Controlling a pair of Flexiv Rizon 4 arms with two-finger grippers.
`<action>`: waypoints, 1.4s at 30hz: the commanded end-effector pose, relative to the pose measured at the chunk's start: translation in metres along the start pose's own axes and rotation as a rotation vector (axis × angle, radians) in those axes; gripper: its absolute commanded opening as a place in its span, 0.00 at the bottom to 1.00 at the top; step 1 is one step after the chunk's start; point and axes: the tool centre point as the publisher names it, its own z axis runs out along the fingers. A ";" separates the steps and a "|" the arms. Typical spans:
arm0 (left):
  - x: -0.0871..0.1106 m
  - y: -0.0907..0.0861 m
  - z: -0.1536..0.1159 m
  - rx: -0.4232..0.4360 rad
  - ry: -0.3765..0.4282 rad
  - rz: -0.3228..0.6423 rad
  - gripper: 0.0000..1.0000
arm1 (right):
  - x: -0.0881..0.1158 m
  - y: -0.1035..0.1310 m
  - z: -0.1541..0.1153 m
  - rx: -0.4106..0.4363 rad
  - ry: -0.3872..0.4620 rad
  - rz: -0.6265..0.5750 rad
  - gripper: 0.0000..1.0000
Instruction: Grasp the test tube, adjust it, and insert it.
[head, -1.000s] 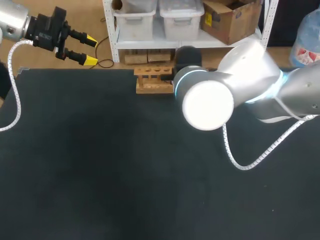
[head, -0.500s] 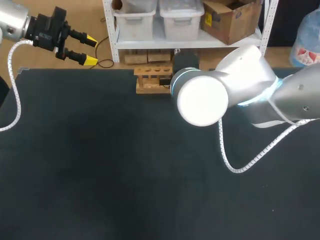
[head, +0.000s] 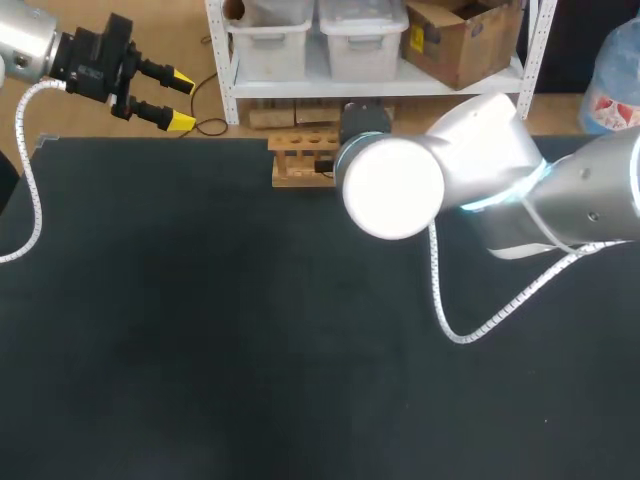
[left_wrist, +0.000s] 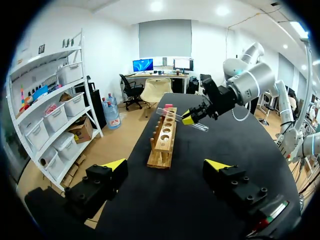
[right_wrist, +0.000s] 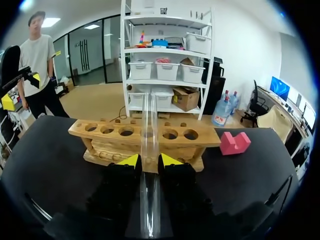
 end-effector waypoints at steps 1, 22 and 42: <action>0.000 -0.003 0.000 -0.007 -0.001 0.002 1.00 | 0.000 -0.001 0.002 0.001 0.011 -0.001 0.00; 0.000 -0.003 0.000 -0.007 -0.001 0.002 1.00 | 0.006 -0.004 0.006 -0.049 0.151 -0.032 0.00; 0.000 -0.003 0.000 -0.007 -0.001 0.002 1.00 | 0.009 -0.004 0.008 -0.055 0.212 -0.051 0.00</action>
